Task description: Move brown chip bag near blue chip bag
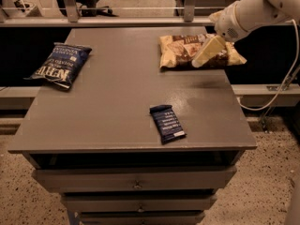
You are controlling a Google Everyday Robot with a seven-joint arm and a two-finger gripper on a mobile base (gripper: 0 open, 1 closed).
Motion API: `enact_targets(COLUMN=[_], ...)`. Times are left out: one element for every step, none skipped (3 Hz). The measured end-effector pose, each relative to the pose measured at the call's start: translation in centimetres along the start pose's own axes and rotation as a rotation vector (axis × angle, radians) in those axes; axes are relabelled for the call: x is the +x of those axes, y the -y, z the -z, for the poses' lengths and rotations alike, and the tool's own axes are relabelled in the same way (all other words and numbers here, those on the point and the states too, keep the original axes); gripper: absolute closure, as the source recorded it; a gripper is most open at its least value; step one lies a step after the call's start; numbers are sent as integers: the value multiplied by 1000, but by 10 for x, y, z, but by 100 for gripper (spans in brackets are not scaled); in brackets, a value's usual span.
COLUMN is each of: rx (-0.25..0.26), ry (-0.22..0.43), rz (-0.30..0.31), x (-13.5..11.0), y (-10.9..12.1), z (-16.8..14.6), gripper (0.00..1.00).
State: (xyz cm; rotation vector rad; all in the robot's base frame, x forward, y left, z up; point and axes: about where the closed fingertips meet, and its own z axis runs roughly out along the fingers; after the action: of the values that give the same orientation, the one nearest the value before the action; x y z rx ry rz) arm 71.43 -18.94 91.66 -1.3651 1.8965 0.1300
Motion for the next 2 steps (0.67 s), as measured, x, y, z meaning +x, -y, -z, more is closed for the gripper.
enact_targets(rx=[-24, -37], ry=[-5, -23], rz=[-36, -58], x=[5, 12], y=[3, 3], z=[-29, -48], gripper=[0, 0])
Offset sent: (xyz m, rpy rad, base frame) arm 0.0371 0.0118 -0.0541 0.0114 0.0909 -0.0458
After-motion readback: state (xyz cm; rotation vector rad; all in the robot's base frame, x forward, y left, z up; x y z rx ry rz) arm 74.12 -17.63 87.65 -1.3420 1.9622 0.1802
